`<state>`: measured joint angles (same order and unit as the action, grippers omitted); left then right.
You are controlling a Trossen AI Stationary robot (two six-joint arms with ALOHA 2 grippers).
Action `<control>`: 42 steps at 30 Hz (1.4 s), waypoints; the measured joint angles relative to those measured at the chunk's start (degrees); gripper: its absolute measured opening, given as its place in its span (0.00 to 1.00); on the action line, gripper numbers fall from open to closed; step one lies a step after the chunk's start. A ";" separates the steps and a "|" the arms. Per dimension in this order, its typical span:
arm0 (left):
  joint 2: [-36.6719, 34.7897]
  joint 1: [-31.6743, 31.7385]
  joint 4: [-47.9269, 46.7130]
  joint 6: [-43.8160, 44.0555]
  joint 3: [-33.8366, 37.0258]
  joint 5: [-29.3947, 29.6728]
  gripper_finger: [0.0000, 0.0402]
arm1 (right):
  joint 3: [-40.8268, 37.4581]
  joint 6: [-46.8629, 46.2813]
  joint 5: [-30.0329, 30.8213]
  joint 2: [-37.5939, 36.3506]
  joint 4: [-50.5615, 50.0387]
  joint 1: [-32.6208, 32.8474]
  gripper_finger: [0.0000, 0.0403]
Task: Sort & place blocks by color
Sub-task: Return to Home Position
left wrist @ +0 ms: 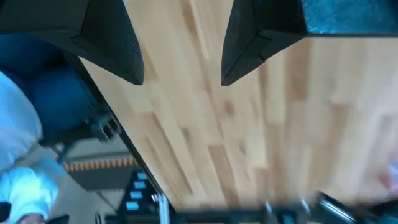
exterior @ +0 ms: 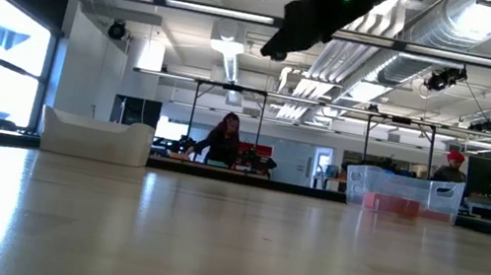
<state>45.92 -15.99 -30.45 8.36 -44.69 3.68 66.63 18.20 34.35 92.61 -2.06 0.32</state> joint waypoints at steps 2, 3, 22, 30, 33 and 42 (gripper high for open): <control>-1.41 1.82 0.32 -2.42 0.04 0.02 0.50 | 0.00 -3.02 -4.24 -2.33 -4.92 -1.18 0.46; -2.25 2.68 1.08 -3.74 0.59 -0.01 0.50 | 0.00 -4.74 -7.15 -3.58 -7.50 -1.93 0.46; -17.04 11.73 29.32 -9.04 24.84 -3.03 0.50 | -11.89 -14.76 -15.29 -23.86 -19.09 -7.63 0.46; -23.31 15.61 31.61 -7.44 31.01 -4.83 0.50 | -29.17 -20.34 -14.26 -41.34 -9.18 -7.64 0.46; -26.00 16.56 31.83 -7.08 32.30 -5.63 0.50 | -33.10 -22.69 -14.31 -47.35 -7.62 -6.91 0.46; -35.49 18.25 32.12 -7.77 36.60 -5.95 0.50 | -42.12 -24.36 -14.32 -59.44 -2.84 -3.61 0.46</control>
<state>10.43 2.26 1.67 0.59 -8.09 -2.27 24.51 -6.15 20.03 33.17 -4.90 -3.29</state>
